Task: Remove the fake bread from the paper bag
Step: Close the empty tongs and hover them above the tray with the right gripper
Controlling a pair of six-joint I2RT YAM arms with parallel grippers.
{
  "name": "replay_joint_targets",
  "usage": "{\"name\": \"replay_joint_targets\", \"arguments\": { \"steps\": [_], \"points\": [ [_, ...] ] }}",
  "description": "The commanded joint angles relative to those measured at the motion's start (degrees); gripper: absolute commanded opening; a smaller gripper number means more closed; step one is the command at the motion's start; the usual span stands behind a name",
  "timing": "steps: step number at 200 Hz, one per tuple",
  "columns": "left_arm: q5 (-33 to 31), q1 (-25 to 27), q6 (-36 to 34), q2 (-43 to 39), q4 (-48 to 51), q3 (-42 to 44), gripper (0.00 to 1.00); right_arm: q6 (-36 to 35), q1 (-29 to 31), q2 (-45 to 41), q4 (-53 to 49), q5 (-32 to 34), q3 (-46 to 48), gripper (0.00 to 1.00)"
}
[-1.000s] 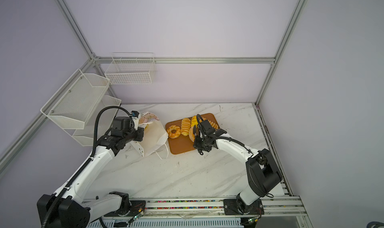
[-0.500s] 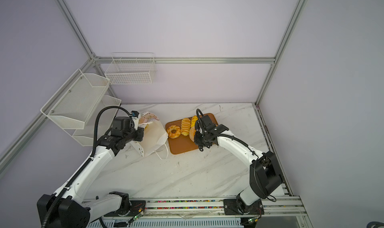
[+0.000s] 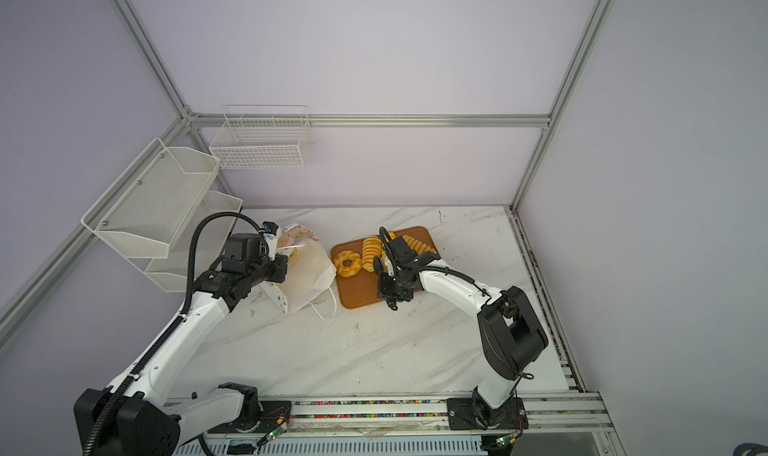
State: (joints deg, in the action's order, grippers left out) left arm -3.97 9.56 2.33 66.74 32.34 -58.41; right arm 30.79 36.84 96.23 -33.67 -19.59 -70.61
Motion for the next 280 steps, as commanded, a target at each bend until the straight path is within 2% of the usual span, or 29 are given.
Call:
{"name": "replay_joint_targets", "arguments": {
  "steps": [1, 99, 150, 185, 238, 280],
  "points": [
    [-0.69, 0.03, -0.22, -0.36, 0.09, -4.65, 0.0, 0.74, -0.53, -2.15, -1.59, 3.19, -1.18, 0.18],
    [-1.39, 0.01, 0.13, -0.49, -0.25, -3.77, 0.0, 0.68, -2.6, -5.6, -8.03, 10.92, -0.38, 0.19],
    [-1.56, 0.02, 0.13, -1.0, -0.24, -3.37, 0.0, 1.03, -3.18, -6.03, -7.83, 11.66, 2.04, 0.28],
    [-1.57, 0.02, 0.07, -1.25, -0.29, -3.46, 0.0, 0.57, -3.18, -6.13, -7.4, 10.31, 1.98, 0.29],
    [-1.56, 0.02, 0.09, -1.44, -0.2, -3.55, 0.0, 0.33, -2.29, -8.38, -15.07, 15.42, -5.96, 0.29],
    [-1.32, 0.02, 0.06, -1.53, -0.65, -3.34, 0.0, 1.71, 2.31, -5.77, -19.42, 13.68, -11.29, 0.33]
  ]
}}
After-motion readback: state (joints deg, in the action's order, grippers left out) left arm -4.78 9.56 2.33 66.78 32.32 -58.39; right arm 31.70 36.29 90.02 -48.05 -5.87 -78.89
